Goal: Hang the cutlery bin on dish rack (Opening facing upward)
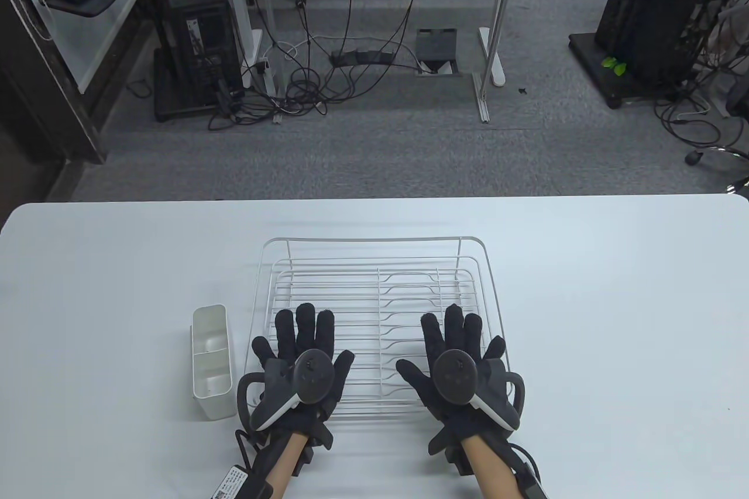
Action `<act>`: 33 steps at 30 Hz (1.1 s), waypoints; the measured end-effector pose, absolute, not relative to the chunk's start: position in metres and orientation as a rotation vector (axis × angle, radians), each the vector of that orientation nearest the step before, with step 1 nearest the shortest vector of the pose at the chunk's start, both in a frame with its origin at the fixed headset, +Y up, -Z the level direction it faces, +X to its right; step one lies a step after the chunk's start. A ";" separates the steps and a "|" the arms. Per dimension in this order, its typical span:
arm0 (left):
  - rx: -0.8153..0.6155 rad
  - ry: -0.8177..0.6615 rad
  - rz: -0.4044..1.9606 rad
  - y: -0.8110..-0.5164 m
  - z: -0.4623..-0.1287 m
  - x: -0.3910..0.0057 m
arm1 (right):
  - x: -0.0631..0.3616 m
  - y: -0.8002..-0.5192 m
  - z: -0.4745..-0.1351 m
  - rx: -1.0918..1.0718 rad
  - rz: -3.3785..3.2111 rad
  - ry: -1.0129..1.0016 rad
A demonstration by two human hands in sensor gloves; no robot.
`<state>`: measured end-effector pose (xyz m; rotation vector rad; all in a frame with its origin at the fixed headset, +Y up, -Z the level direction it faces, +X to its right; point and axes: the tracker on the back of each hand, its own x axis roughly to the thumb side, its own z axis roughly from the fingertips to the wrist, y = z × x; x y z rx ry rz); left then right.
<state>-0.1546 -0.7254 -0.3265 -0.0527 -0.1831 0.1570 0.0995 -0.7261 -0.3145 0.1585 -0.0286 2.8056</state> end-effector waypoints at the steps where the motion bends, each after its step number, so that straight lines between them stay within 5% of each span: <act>1: -0.053 -0.183 0.157 -0.725 -0.327 -0.155 | 0.099 -0.726 -0.315 0.159 2.805 -0.027; 21: -0.041 -0.193 0.254 -0.708 -0.325 -0.160 | 0.099 -0.726 -0.315 0.158 2.803 -0.030; 33: 0.102 -0.076 0.415 -0.669 -0.322 -0.213 | 0.099 -0.727 -0.315 0.157 2.803 -0.031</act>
